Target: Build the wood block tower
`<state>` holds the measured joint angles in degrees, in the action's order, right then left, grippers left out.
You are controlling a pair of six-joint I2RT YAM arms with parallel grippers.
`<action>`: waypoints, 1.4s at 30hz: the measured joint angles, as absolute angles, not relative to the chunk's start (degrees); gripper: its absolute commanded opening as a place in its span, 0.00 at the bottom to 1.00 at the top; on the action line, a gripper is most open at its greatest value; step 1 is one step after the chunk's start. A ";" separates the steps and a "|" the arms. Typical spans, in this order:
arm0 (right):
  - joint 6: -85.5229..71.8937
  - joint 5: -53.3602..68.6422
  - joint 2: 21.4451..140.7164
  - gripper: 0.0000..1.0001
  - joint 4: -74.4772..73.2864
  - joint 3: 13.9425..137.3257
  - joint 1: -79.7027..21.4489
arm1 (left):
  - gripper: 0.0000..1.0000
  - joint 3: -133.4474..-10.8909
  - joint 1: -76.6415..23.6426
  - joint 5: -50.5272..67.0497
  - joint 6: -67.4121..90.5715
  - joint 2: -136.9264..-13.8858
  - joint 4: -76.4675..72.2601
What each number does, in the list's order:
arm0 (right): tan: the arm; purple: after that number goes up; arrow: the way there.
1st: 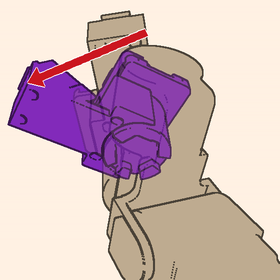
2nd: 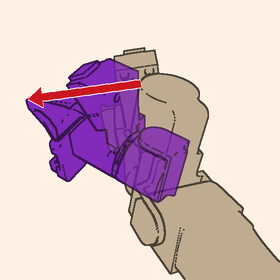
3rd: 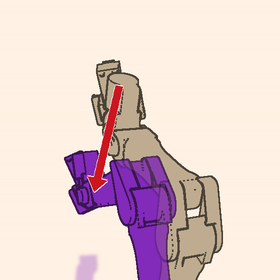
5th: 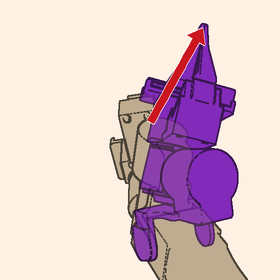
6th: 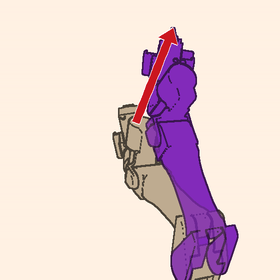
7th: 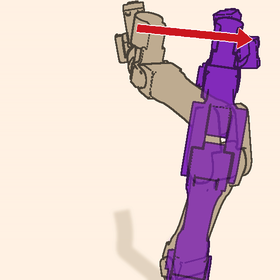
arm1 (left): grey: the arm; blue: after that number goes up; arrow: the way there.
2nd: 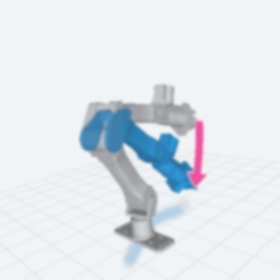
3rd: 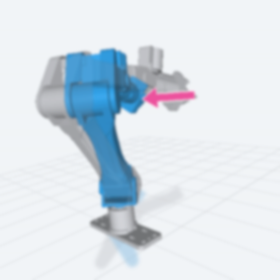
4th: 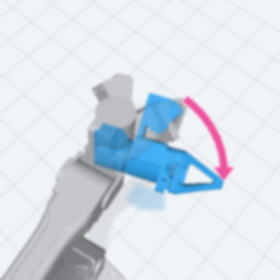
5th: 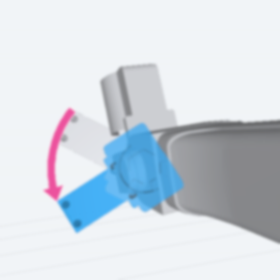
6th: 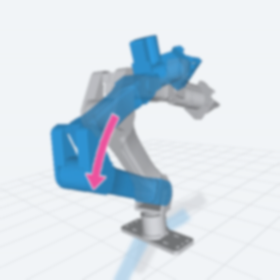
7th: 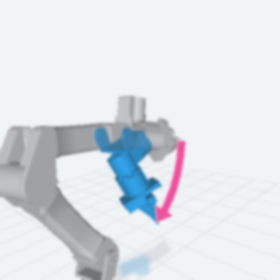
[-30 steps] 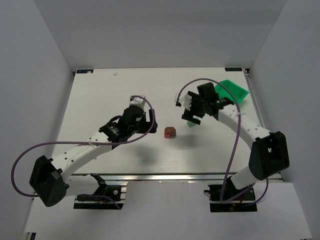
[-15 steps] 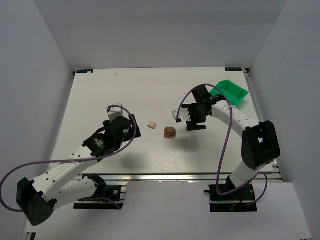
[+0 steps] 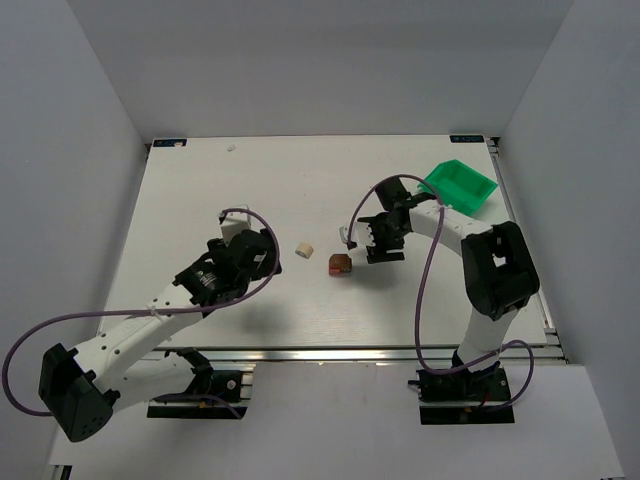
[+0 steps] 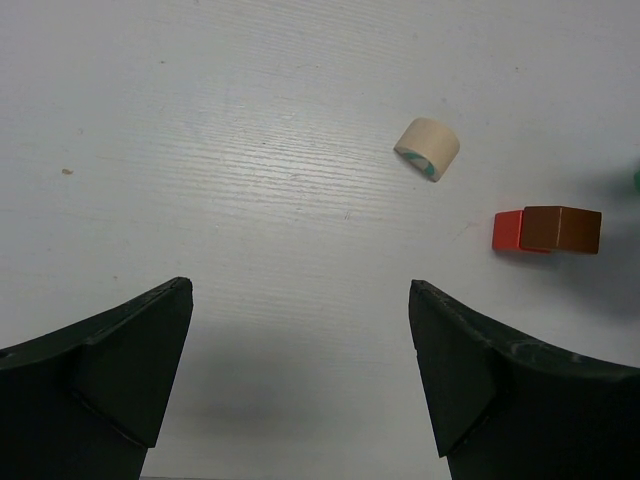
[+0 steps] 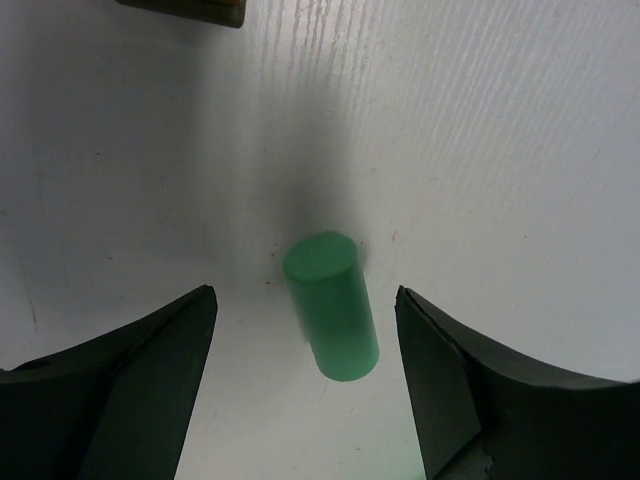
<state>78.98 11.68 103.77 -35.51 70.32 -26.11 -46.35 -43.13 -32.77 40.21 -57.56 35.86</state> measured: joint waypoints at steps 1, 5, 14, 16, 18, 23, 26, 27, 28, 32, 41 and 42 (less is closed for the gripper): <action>79.02 11.70 103.96 0.77 -35.11 70.26 -26.02 | 0.98 -46.50 -43.13 -32.77 39.97 -57.98 35.83; 79.53 11.27 104.73 0.65 -32.29 68.95 -25.32 | 0.98 -47.44 -43.13 -32.58 39.20 -59.61 35.51; 80.09 10.79 103.63 0.37 -27.94 64.86 -22.92 | 0.98 -47.88 -43.13 -29.28 36.51 -61.32 32.53; 80.03 11.29 103.31 0.27 -27.24 64.49 -22.48 | 0.98 -47.90 -43.13 -28.51 35.94 -61.60 31.64; 79.96 11.79 103.13 0.20 -27.11 64.29 -22.28 | 0.98 -48.05 -43.20 -27.33 35.18 -62.00 30.76; 78.35 14.72 102.78 0.20 -30.79 66.37 -22.24 | 0.98 -48.47 -43.66 -20.51 30.79 -63.44 25.47; 75.48 18.79 101.08 0.20 -33.36 71.44 -22.24 | 0.98 -48.47 -43.68 -13.50 27.94 -64.51 19.97; 74.22 20.36 99.92 0.20 -33.47 73.03 -22.24 | 0.98 -48.49 -43.66 -11.16 27.14 -64.90 18.06; 72.66 22.24 98.54 0.20 -33.21 74.52 -22.26 | 0.98 -48.53 -43.66 -8.93 26.44 -65.36 16.01; 63.86 32.08 90.96 0.24 -30.50 76.25 -22.50 | 0.98 -50.87 -43.55 -1.98 24.64 -67.72 10.55; 38.57 44.56 66.08 0.23 -10.33 49.95 -24.99 | 0.97 -55.11 -43.51 10.24 24.21 -72.01 -0.23; 35.99 45.36 63.90 0.23 -9.02 47.66 -25.50 | 0.97 -55.09 -43.51 11.18 24.40 -72.31 -1.10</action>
